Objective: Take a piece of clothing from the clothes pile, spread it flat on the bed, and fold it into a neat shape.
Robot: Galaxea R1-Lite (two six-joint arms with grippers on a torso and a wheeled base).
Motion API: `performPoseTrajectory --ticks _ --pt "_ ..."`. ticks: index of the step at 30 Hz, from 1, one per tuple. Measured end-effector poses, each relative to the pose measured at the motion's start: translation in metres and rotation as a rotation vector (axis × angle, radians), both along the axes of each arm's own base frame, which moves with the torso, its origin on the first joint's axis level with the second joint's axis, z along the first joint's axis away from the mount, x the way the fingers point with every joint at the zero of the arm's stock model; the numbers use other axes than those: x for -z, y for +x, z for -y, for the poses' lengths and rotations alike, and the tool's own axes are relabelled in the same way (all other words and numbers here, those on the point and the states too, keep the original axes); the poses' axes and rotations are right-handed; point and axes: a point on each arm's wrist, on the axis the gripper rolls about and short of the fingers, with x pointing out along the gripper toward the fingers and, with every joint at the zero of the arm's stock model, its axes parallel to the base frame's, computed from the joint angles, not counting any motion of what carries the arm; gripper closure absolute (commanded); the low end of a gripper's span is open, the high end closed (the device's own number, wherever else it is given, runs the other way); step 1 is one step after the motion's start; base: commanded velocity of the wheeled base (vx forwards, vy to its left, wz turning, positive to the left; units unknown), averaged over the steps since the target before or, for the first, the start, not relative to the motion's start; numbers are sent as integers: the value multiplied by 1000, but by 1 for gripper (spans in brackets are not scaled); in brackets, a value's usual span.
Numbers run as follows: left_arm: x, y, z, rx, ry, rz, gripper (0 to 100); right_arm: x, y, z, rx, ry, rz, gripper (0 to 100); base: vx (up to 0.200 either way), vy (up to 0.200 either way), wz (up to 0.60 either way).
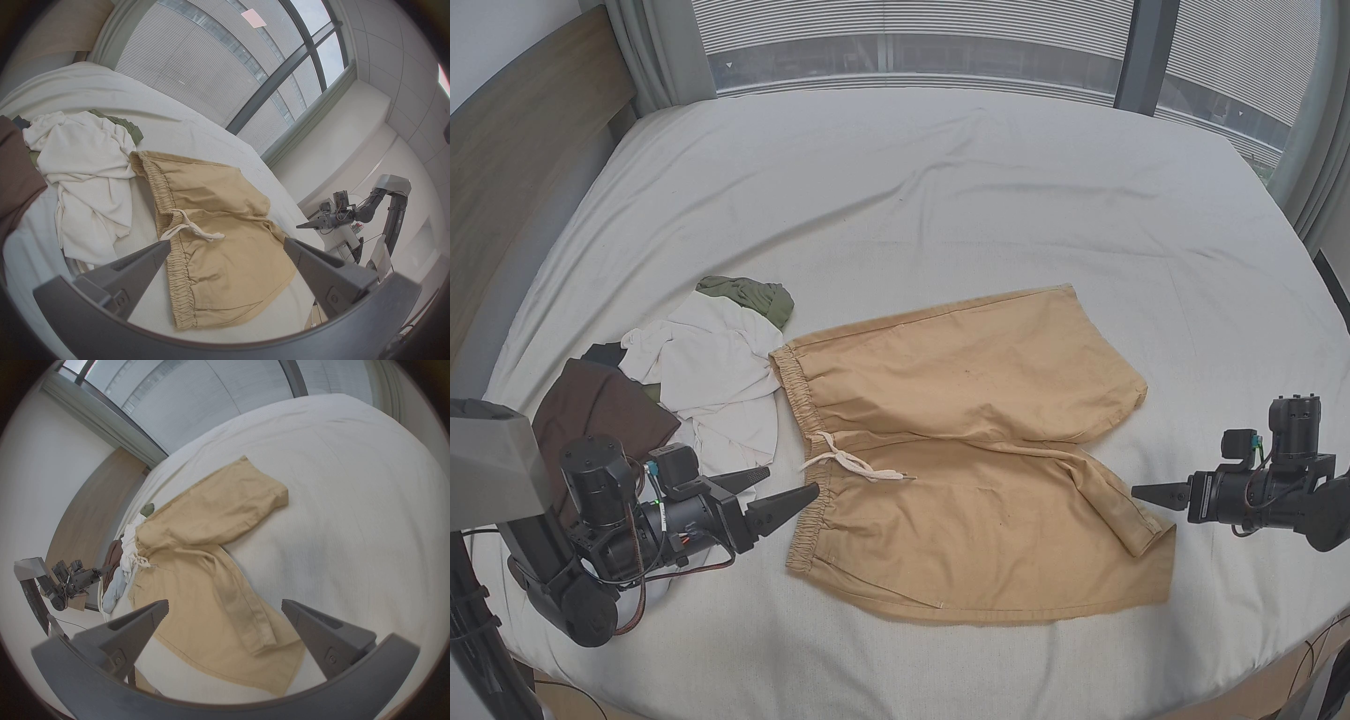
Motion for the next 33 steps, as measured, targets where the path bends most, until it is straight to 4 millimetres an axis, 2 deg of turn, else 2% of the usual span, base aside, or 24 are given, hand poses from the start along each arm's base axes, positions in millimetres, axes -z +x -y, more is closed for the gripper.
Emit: performPoseTrajectory --ticks 15,33 --pt "1 0 2 6 2 -3 0 27 9 2 5 0 -104 0 0 0 0" --pt "1 0 2 7 2 -2 0 29 9 -4 -20 7 -98 0 0 0 0"
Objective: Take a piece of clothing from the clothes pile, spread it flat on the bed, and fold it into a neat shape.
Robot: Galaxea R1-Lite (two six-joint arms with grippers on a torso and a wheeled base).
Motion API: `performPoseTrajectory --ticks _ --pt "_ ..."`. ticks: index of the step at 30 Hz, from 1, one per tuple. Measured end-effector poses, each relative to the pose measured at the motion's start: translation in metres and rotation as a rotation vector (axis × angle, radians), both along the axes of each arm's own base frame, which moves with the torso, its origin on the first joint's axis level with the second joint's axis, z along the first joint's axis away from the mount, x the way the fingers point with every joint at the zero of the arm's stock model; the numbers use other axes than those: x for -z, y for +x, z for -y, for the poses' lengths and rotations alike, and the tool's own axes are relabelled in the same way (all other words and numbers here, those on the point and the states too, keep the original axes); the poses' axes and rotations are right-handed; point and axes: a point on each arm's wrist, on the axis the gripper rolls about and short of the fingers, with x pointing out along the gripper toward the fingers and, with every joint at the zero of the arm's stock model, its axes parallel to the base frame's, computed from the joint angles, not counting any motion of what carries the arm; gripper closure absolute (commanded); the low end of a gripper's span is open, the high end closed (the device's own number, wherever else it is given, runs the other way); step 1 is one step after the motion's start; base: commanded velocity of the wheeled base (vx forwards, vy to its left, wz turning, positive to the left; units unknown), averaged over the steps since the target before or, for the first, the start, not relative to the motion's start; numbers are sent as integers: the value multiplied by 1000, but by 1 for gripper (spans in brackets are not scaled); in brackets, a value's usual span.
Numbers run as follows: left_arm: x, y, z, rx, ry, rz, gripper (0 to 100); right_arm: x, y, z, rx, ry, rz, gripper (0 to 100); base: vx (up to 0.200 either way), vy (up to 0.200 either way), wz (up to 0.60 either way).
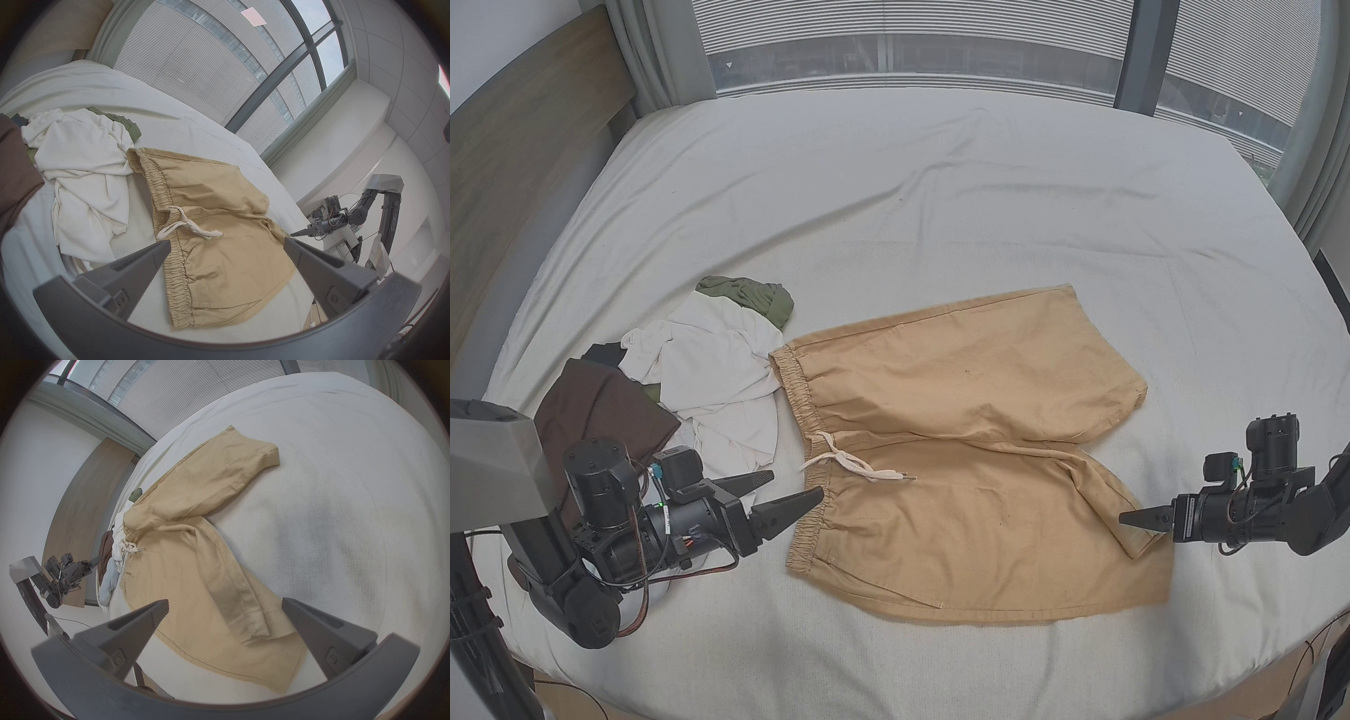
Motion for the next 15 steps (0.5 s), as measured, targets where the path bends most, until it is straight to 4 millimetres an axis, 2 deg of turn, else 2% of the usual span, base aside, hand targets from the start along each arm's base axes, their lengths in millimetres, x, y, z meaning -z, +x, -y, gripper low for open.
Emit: performPoseTrajectory --ticks 15 --pt "0 0 2 5 1 1 0 -11 -8 -10 -35 1 33 0 0 0 0"
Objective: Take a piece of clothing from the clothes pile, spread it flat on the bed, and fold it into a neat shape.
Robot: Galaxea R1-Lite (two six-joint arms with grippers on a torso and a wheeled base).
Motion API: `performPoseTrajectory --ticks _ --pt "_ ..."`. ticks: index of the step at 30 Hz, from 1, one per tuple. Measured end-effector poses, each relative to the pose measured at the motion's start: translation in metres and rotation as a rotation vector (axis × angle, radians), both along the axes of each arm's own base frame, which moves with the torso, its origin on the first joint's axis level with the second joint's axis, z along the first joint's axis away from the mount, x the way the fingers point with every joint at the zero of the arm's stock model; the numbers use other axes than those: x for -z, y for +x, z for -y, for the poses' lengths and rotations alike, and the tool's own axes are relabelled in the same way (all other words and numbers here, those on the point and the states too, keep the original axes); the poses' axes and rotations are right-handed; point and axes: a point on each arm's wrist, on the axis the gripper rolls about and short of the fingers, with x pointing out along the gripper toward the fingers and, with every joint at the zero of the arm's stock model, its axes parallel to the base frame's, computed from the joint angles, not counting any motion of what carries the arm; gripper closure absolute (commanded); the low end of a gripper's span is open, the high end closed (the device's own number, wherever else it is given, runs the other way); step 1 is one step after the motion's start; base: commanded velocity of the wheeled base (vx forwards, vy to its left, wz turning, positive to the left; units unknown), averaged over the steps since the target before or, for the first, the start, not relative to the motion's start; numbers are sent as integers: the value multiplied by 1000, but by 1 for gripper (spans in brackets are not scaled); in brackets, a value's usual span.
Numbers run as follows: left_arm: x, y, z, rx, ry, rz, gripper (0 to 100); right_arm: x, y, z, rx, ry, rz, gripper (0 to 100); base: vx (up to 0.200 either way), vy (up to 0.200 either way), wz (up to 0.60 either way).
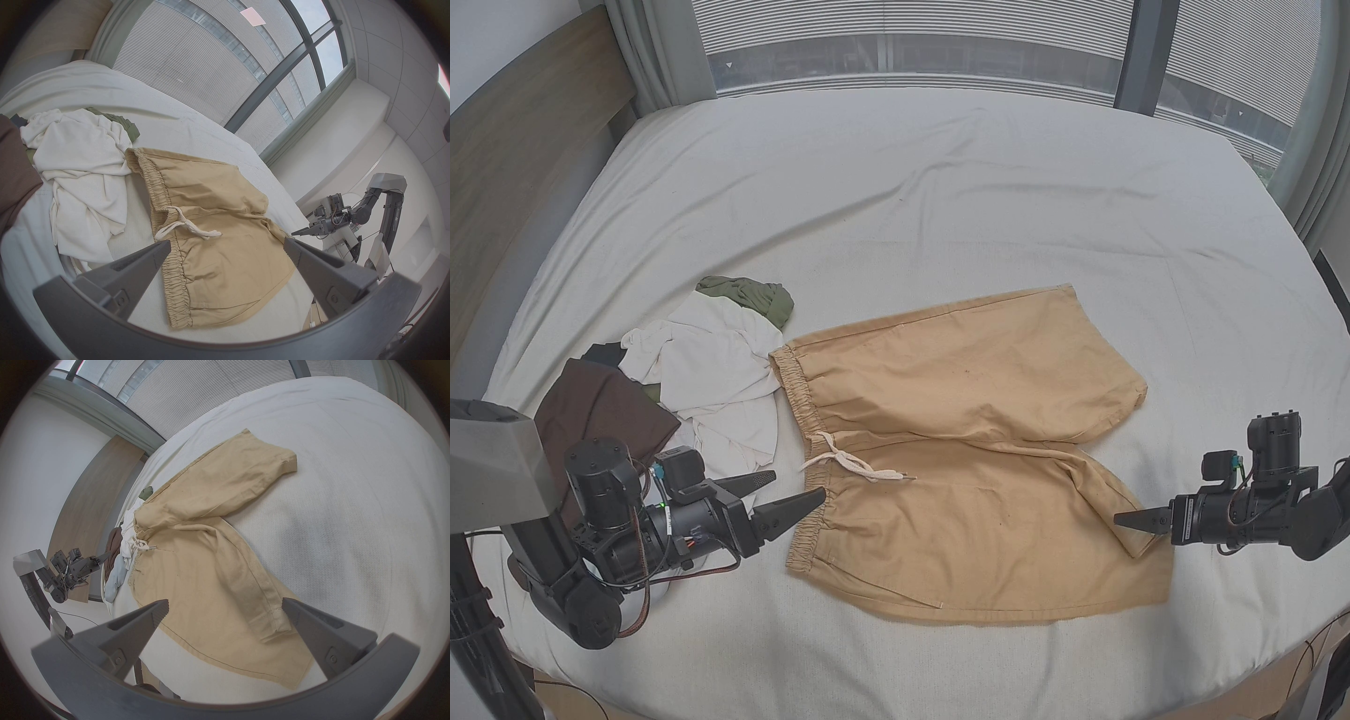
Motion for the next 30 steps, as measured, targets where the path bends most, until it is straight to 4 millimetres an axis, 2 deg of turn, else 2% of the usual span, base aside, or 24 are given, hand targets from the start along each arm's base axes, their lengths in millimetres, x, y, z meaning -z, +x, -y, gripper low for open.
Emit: performPoseTrajectory --ticks 25,26,30 --pt "0 -1 2 6 0 0 0 21 6 4 18 -8 -74 0 0 0 0" --pt "0 -1 2 7 0 0 0 21 7 4 18 -8 -68 100 0 0 0" --pt "0 -1 2 6 0 1 0 20 10 4 22 -4 -32 100 0 0 0"
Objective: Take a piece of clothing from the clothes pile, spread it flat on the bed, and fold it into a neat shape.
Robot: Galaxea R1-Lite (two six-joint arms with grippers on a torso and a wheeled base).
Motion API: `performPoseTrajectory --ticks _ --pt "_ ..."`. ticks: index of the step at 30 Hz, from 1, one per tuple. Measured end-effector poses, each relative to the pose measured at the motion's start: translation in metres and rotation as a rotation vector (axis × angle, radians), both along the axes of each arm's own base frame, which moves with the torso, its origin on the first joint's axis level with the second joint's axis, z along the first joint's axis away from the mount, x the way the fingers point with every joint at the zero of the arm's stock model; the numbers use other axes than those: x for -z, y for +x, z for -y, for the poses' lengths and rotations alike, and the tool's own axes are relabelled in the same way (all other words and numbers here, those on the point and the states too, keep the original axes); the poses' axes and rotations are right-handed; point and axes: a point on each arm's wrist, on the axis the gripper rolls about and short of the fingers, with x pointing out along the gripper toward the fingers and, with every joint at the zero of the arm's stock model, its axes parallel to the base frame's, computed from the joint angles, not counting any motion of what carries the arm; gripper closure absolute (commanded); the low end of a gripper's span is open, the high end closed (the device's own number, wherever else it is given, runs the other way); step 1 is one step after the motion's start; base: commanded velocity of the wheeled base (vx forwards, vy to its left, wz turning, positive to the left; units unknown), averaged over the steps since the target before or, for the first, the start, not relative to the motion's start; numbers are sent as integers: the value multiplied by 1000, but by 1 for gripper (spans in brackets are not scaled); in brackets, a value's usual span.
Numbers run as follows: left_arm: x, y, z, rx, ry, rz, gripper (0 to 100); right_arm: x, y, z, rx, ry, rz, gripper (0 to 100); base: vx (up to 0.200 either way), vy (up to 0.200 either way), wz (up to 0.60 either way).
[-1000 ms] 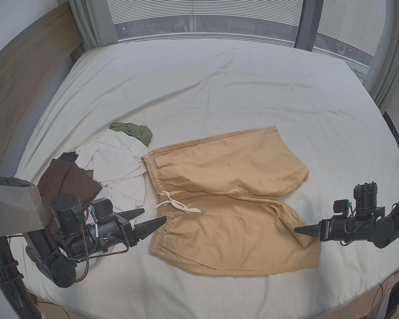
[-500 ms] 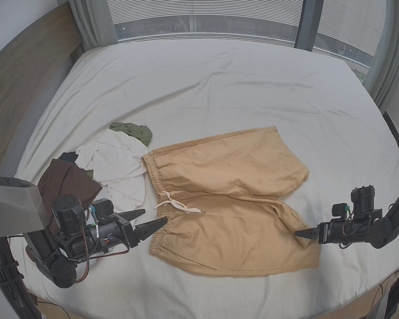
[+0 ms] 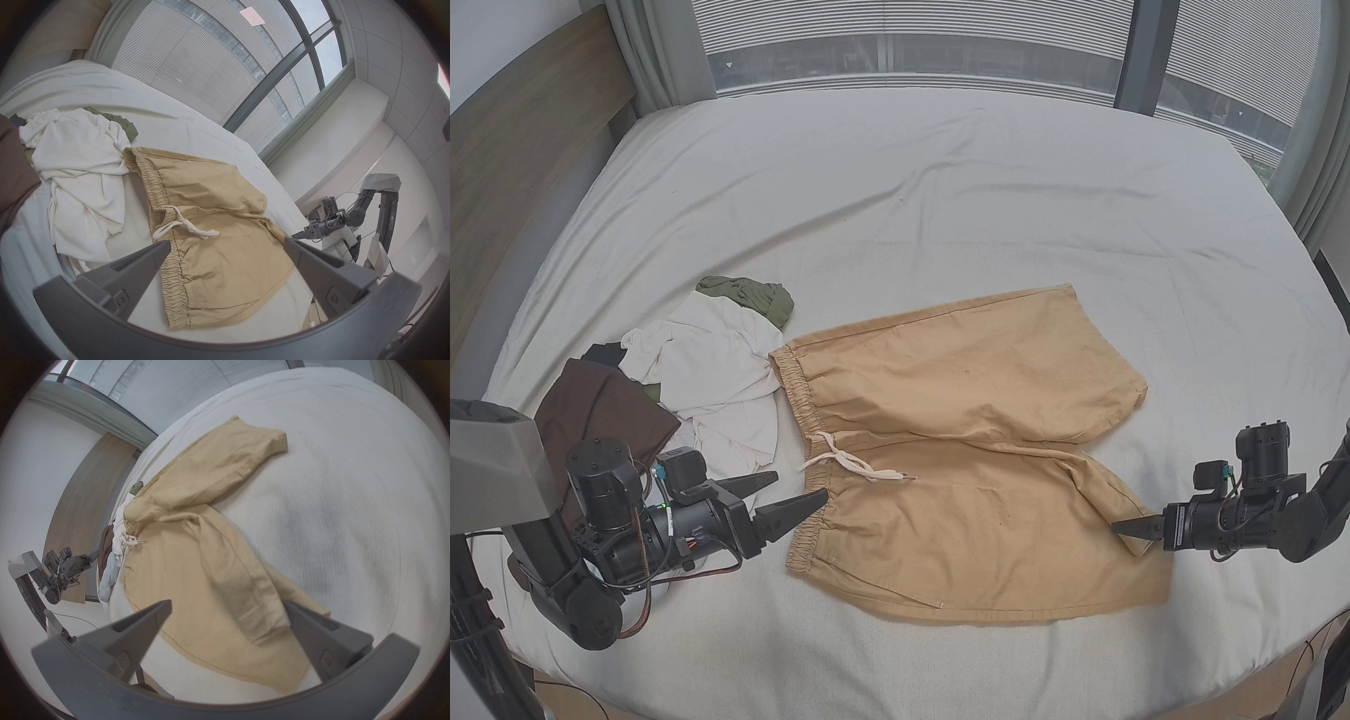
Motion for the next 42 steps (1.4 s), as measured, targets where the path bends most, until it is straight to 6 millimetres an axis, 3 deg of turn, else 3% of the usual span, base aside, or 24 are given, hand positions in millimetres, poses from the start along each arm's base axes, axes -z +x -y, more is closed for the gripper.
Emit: performPoseTrajectory --ticks 14,27,42 --pt "1 0 2 6 1 -3 0 1 7 9 40 1 21 100 0 0 0" --pt "4 0 2 8 4 -12 0 -23 37 26 138 7 221 100 0 0 0" --pt "15 -2 2 4 20 -58 0 -18 61 34 202 -20 341 100 0 0 0"
